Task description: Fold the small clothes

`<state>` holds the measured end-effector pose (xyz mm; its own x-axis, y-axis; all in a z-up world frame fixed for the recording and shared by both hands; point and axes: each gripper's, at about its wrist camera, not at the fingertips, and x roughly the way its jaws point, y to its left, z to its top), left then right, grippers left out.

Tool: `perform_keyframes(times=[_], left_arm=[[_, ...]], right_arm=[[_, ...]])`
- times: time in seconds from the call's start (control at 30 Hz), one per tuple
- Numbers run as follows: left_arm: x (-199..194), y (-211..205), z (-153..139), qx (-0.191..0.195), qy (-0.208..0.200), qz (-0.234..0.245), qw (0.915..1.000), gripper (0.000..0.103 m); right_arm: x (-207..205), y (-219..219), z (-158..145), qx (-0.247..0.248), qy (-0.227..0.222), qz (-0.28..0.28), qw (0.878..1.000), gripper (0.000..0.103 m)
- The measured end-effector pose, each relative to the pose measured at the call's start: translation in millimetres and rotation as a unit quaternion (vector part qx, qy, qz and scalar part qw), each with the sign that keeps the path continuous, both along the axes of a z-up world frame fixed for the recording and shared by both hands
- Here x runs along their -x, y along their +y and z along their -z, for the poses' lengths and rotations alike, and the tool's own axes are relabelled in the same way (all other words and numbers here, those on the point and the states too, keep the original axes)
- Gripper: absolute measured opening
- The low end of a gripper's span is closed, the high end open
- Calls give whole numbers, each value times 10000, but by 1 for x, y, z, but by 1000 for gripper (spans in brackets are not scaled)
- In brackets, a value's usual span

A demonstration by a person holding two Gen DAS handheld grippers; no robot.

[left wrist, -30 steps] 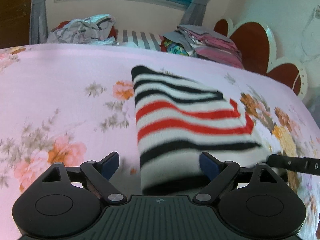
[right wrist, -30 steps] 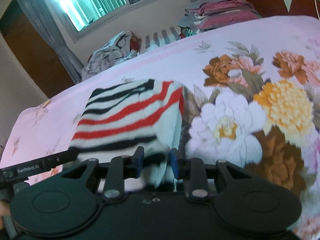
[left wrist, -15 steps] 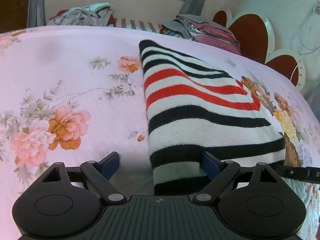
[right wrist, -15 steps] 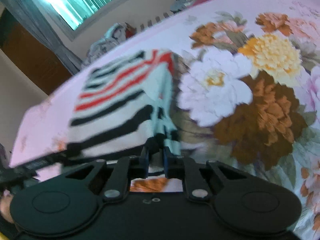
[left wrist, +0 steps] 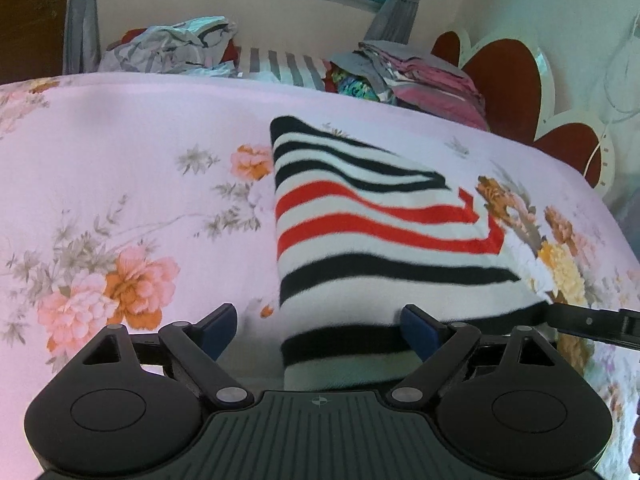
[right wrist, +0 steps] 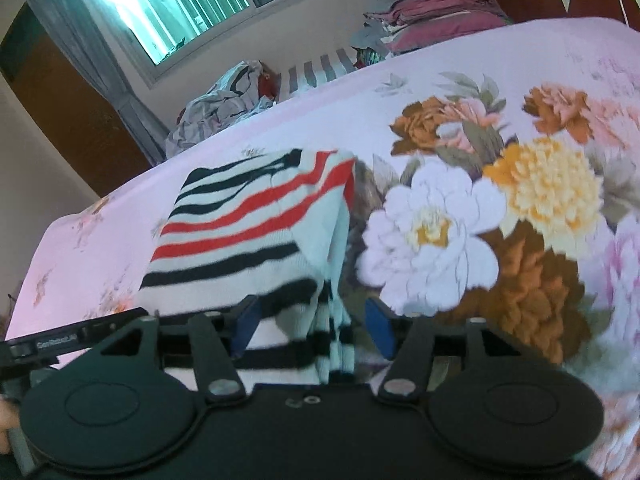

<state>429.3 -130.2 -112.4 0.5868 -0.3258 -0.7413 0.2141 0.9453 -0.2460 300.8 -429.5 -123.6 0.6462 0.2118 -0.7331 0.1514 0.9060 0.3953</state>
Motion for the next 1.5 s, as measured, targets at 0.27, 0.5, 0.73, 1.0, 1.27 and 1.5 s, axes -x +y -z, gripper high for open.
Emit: perform_keyframes(times=[0.27, 0.5, 0.73, 1.0, 1.27, 1.5], left_arm=[[-18, -10, -5, 3, 45, -72, 10000, 89], [-39, -10, 11, 137, 245, -116, 9995, 92], [-57, -14, 35, 655, 622, 3, 9959, 93], [-65, -28, 48, 897, 627, 106, 9939, 93], [-61, -23, 35, 889, 466, 89, 9949, 61], [-52, -19, 10, 878, 190, 167, 9958, 58]], right_arm=[[-24, -1, 2, 47, 21, -55, 10000, 75], [-48, -9, 22, -154, 273, -10, 9995, 82], [-72, -9, 50, -544, 397, -165, 9976, 76], [-93, -5, 62, -769, 238, -375, 9961, 61], [-90, 1, 52, -1002, 76, -477, 9938, 35], [-83, 7, 30, -1241, -165, -562, 9905, 34]])
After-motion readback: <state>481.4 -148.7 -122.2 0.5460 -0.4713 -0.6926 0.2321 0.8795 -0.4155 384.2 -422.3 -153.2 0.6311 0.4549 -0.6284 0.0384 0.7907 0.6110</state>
